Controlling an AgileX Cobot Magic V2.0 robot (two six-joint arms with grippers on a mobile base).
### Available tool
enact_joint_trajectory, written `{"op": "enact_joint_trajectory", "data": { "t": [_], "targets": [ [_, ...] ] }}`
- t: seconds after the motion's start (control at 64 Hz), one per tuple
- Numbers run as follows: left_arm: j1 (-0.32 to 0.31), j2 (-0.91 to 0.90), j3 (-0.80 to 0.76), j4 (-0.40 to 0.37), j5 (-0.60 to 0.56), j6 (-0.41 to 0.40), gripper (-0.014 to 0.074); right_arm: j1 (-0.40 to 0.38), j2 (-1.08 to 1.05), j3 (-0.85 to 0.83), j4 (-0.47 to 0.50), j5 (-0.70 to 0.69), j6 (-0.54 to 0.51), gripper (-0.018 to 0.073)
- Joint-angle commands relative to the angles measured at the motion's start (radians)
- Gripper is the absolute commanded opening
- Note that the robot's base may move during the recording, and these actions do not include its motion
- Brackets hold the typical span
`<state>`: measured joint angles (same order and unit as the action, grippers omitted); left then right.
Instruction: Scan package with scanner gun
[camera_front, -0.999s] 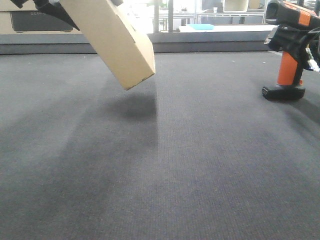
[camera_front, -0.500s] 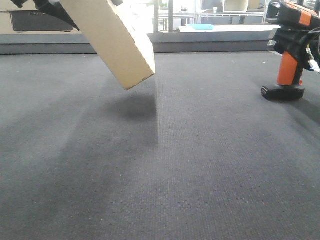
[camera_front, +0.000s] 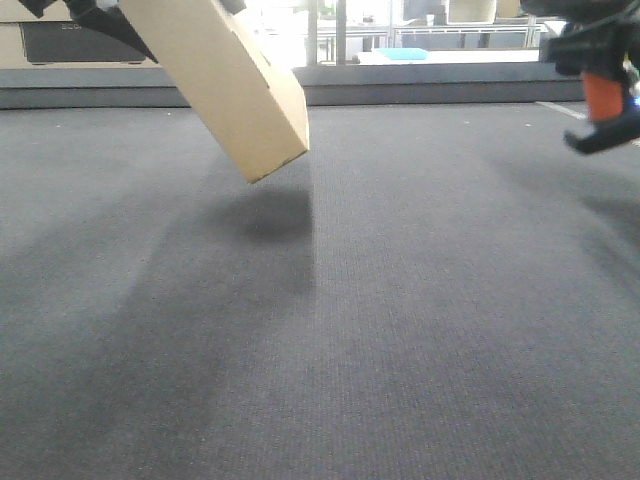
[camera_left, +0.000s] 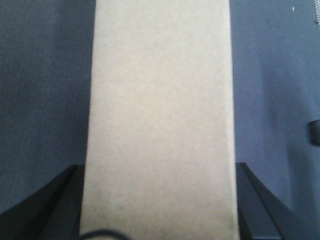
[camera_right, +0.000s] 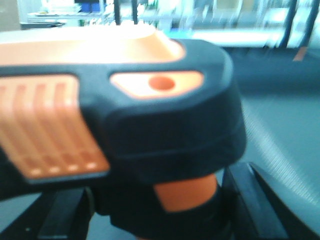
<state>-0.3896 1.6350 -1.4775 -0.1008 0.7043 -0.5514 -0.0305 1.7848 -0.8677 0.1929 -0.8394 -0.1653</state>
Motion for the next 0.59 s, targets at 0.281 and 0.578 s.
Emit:
{"op": "enact_joint_trajectory", "data": {
  "t": [0.281, 0.578],
  "targets": [
    [-0.007, -0.008, -0.001, -0.002, 0.027, -0.001, -0.0111, 0.015, -0.037, -0.019, 0.047, -0.003, -0.235, -0.0153],
    [-0.007, -0.008, -0.001, -0.002, 0.027, -0.001, -0.0111, 0.015, -0.038, -0.019, 0.047, -0.075, -0.175, -0.0153]
  ]
}}
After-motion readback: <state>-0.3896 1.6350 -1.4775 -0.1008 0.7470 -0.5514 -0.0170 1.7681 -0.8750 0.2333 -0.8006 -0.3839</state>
